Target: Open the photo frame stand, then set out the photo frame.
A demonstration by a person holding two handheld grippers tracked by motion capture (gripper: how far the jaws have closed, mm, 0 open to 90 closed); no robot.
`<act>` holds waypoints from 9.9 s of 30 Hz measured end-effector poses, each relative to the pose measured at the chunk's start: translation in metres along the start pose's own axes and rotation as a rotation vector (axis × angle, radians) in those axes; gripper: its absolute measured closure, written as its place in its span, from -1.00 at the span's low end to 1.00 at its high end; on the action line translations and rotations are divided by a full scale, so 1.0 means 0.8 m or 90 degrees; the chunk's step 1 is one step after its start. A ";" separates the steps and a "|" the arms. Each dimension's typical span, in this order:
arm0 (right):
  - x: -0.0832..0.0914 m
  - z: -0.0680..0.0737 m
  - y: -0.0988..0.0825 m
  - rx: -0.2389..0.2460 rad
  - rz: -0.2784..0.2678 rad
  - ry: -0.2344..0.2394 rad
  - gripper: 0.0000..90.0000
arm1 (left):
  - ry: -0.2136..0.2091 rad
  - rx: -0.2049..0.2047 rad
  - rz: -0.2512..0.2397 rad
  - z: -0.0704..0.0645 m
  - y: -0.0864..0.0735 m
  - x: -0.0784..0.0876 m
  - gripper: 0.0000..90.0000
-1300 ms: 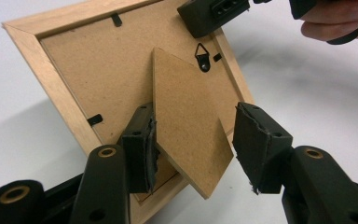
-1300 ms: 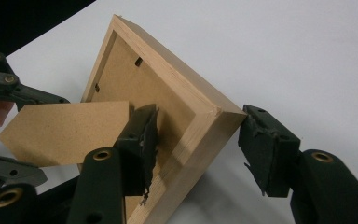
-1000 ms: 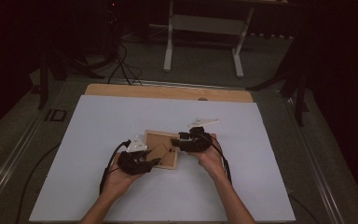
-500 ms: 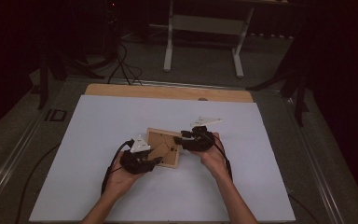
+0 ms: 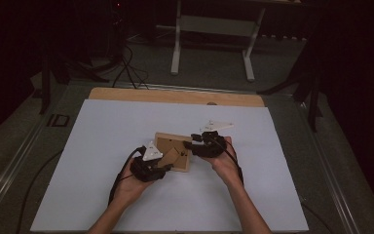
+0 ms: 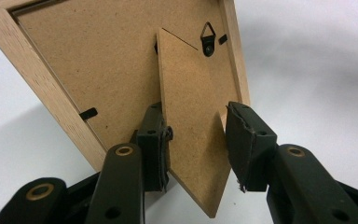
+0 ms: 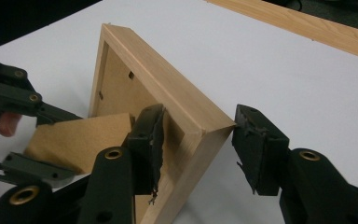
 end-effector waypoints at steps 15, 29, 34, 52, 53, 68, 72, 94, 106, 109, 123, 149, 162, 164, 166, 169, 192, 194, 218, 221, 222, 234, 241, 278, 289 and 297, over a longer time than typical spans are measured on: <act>0.008 -0.002 0.006 0.002 -0.016 -0.003 0.20 | 0.016 -0.014 0.002 0.005 0.002 -0.009 0.37; 0.015 0.004 0.008 0.010 -0.025 0.006 0.19 | 0.012 -0.024 0.011 0.002 -0.001 -0.009 0.37; 0.018 0.010 0.008 0.018 -0.026 0.016 0.20 | 0.001 -0.024 0.008 -0.001 -0.001 -0.008 0.37; 0.035 0.046 -0.002 0.057 -0.038 0.052 0.15 | -0.028 -0.023 -0.002 -0.009 0.003 0.002 0.60; 0.035 0.047 -0.002 0.057 -0.039 0.052 0.15 | -0.031 -0.024 0.000 -0.011 0.002 0.003 0.60; 0.044 0.063 -0.011 0.068 -0.046 0.059 0.12 | -0.042 -0.025 0.012 -0.017 -0.005 0.007 0.65; 0.046 0.068 -0.013 0.084 -0.044 0.054 0.12 | -0.044 -0.027 0.016 -0.018 -0.008 0.008 0.65; 0.052 0.084 -0.026 0.105 -0.045 0.058 0.07 | -0.050 -0.041 0.034 -0.025 -0.017 0.010 0.66; 0.053 0.085 -0.029 0.107 -0.045 0.062 0.05 | -0.051 -0.046 0.037 -0.027 -0.019 0.010 0.63; 0.053 0.085 -0.030 0.106 -0.043 0.062 0.04 | -0.051 -0.051 0.038 -0.027 -0.019 0.011 0.60; 0.055 0.086 -0.033 0.111 -0.039 0.062 -0.16 | -0.049 -0.060 0.038 -0.027 -0.019 0.015 0.54; 0.075 0.083 -0.016 0.103 -0.078 0.070 -0.11 | -0.046 -0.044 0.033 -0.022 -0.025 0.030 0.48; 0.086 0.065 -0.005 0.083 -0.111 0.033 0.21 | -0.046 -0.032 0.021 -0.018 -0.026 0.049 0.50; 0.086 0.062 -0.005 0.080 -0.113 0.022 0.25 | -0.049 -0.027 0.021 -0.018 -0.027 0.050 0.53; 0.086 0.061 -0.006 0.077 -0.113 0.019 0.26 | -0.054 -0.026 0.022 -0.018 -0.028 0.051 0.57; 0.086 0.056 -0.003 0.069 -0.123 0.005 0.32 | -0.059 -0.024 0.022 -0.020 -0.028 0.052 0.60; 0.046 0.033 -0.030 0.043 -0.081 -0.033 0.97 | -0.031 -0.044 0.017 -0.021 -0.029 0.044 0.97; 0.044 0.033 -0.031 0.040 -0.081 -0.030 0.98 | -0.031 -0.036 0.016 -0.020 -0.028 0.042 0.99; 0.024 0.036 -0.043 0.023 -0.063 -0.015 0.99 | -0.003 -0.031 0.002 -0.013 -0.023 0.039 0.99; 0.022 0.038 -0.044 0.026 -0.062 -0.013 0.99 | 0.000 -0.027 -0.002 -0.012 -0.022 0.039 0.99; 0.022 0.038 -0.044 0.025 -0.062 -0.012 0.99 | 0.002 -0.027 -0.003 -0.011 -0.021 0.040 0.99; 0.021 0.038 -0.045 0.019 -0.062 -0.009 0.99 | 0.008 0.003 -0.019 -0.004 -0.016 0.041 0.99; 0.022 0.039 -0.045 0.023 -0.060 -0.012 0.99 | 0.007 0.013 -0.025 -0.003 -0.011 0.040 0.99; 0.027 0.052 -0.049 0.041 -0.053 -0.006 0.99 | -0.020 -0.020 -0.019 -0.031 0.003 0.025 0.99; 0.028 0.059 -0.050 0.053 -0.050 0.001 1.00 | -0.019 -0.019 -0.018 -0.029 0.002 0.021 0.99; 0.028 0.063 -0.050 0.058 -0.048 0.005 0.99 | -0.011 -0.019 -0.021 -0.024 0.003 0.020 0.99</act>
Point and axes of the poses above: each handheld gripper's, and its own axes: x roughly backward along the jaws, y roughly out of its top, z roughly to its left, the point moved 10 cm from there along -x, roughly forward along the jaws, and after that the axes turned 6 degrees about -z, right-handed, at the moved point
